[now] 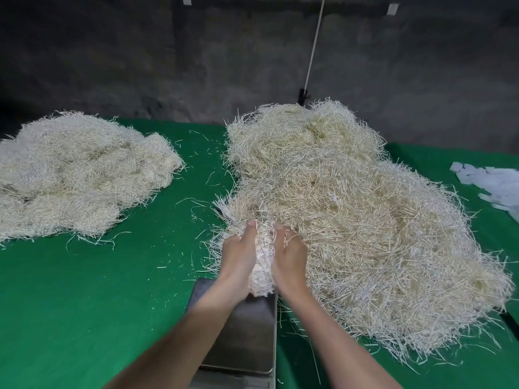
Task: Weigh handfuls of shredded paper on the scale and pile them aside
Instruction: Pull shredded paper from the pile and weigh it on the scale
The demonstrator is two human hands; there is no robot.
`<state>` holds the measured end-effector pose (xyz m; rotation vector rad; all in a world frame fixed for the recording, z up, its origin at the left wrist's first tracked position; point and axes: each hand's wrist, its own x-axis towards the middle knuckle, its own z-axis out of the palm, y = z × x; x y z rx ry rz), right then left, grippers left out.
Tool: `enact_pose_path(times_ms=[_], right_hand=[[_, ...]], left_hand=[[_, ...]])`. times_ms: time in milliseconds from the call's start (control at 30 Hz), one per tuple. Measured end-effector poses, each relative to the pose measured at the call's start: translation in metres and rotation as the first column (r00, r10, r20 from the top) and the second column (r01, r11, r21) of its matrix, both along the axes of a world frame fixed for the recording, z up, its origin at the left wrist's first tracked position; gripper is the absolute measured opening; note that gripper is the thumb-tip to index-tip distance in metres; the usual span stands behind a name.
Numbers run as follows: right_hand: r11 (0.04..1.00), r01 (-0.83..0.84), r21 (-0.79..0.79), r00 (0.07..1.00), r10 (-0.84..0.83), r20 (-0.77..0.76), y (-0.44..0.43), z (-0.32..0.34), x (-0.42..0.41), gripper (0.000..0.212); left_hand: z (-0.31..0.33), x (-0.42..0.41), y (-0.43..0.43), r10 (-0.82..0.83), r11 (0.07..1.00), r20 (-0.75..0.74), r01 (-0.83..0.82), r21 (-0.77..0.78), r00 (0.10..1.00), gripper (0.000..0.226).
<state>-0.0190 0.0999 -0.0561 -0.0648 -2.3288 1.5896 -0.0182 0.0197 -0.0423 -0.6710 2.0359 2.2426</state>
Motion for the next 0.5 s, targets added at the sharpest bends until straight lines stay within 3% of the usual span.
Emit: enact_pose_path(times_ms=[67,167,267,300,367,467,500], right_hand=[[1.0,0.006,0.015,1.0,-0.006,-0.031,-0.017,-0.007,0.012,0.035],[0.976,-0.045,0.215,0.999,0.046,-0.002,-0.019,-0.01,0.011,0.039],[0.969,-0.066,0.236,0.996,0.051,0.072,-0.002,-0.012,0.003,0.035],[0.975,-0.092,0.202,0.993,0.076,0.086,-0.001,-0.013,0.008,0.025],[0.977,-0.213,-0.015,0.962,0.213,0.172,0.003,-0.015,0.016,0.016],[0.878,-0.246,-0.41,0.91,0.355,0.215,0.023,-0.001,0.015,0.024],[0.837,-0.231,-0.496,0.912,0.364,0.188,0.028,0.004,0.014,0.037]], left_hand=[[0.003,-0.012,-0.012,0.011,0.999,-0.021,-0.01,0.052,1.0,0.043],[-0.004,-0.012,-0.013,0.064,0.998,0.026,-0.064,0.024,0.998,0.037],[-0.009,0.005,-0.01,-0.058,0.998,0.093,0.058,0.004,0.994,0.043],[-0.009,0.006,-0.015,-0.1,0.995,0.092,0.1,0.012,0.991,0.053],[-0.008,0.003,-0.033,-0.115,0.99,0.015,0.116,-0.078,0.993,0.059],[-0.001,-0.001,-0.059,-0.12,0.925,-0.169,0.048,-0.378,0.978,0.047],[0.0,0.0,-0.059,-0.169,0.9,-0.211,0.064,-0.43,0.963,0.049]])
